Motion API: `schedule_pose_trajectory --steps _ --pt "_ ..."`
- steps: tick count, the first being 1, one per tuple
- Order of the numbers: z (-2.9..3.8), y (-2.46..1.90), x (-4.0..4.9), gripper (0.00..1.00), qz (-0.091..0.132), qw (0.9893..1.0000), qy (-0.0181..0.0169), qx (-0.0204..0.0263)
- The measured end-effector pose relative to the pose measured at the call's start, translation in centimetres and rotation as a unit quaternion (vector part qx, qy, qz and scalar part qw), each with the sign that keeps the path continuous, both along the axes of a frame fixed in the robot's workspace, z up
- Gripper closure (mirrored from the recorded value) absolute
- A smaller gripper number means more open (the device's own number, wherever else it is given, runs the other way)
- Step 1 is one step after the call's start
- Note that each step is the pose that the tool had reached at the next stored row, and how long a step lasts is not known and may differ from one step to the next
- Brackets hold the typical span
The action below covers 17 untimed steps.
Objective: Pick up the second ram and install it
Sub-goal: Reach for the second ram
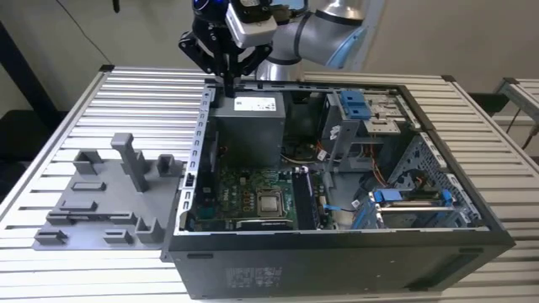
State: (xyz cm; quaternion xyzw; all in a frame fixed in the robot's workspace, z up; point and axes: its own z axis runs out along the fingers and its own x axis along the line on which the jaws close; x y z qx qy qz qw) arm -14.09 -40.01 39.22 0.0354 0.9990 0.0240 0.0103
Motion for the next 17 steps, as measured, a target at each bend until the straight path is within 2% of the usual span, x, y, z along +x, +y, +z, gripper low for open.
schedule_pose_trajectory --steps 17 --pt "-0.1 -0.09 -3.03 0.89 0.0 1.0 0.0009 0.0"
